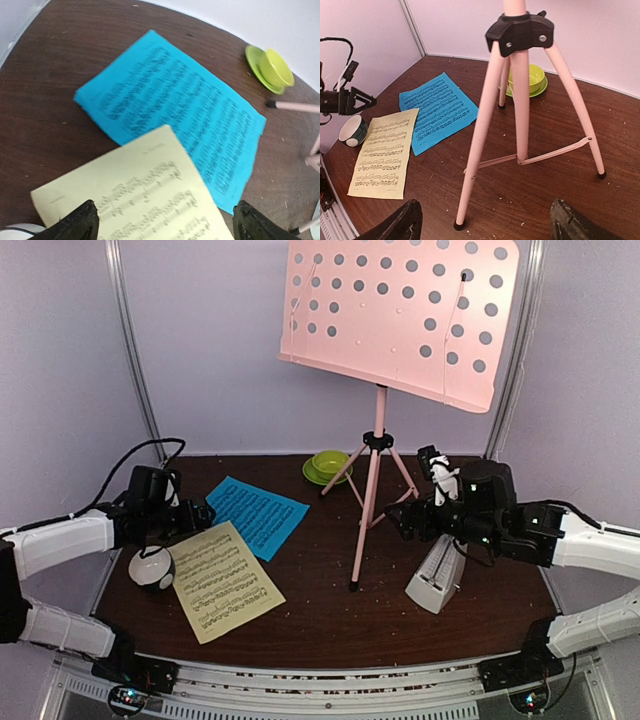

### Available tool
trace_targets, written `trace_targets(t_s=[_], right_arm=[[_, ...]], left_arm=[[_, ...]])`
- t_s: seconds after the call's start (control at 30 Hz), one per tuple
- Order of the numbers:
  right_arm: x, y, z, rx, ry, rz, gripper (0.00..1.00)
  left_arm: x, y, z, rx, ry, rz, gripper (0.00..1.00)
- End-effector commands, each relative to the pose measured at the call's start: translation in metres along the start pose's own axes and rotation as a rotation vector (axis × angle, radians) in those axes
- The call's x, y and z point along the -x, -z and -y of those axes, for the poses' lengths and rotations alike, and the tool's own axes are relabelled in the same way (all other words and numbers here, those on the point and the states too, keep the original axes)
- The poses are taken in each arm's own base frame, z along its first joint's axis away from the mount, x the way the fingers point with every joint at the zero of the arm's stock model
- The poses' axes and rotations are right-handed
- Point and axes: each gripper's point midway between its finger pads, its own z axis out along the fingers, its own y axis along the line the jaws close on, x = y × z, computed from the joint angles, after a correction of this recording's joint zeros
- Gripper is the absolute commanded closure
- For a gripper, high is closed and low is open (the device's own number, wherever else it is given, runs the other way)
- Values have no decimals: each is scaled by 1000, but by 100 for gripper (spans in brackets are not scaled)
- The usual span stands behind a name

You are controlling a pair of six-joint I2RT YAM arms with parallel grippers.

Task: Set up the instrument practice props

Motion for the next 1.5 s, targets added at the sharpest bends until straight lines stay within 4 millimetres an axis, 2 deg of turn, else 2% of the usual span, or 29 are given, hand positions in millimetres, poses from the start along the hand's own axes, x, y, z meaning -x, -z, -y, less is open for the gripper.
trace_targets(t_s=[0.0,0.17,0.33,0.43,0.57,0.77,0.97,1.17,1.27,1.47], right_arm=[[-2,3,-8,-7,-16,13,11],[1,2,-21,19,4,7,10],[8,3,-28,37,12,19,9],[11,3,-27,29,27,19,8],[14,2,-28,24,53,12,8],[24,-7,-37,36,83,2,7],[32,-14,-44,61,79,9,6],[28,-18,-44,69,77,-4,5],[28,-19,-44,81,75,-5,5],[35,-18,-56,153,49,21,6]], left_arm=[[18,-9,-38,-29,172,-32,4],[40,-40,-71,-32,314,-24,6],[57,-66,-91,-68,386,32,7],[60,-84,-100,-55,402,28,10],[54,-106,-111,-52,456,14,15],[51,-132,-123,-29,503,9,22],[60,-152,-117,-100,534,23,31],[75,-163,-104,-182,479,13,54],[89,-158,-92,-227,416,22,67],[116,-127,-62,-302,234,38,91]])
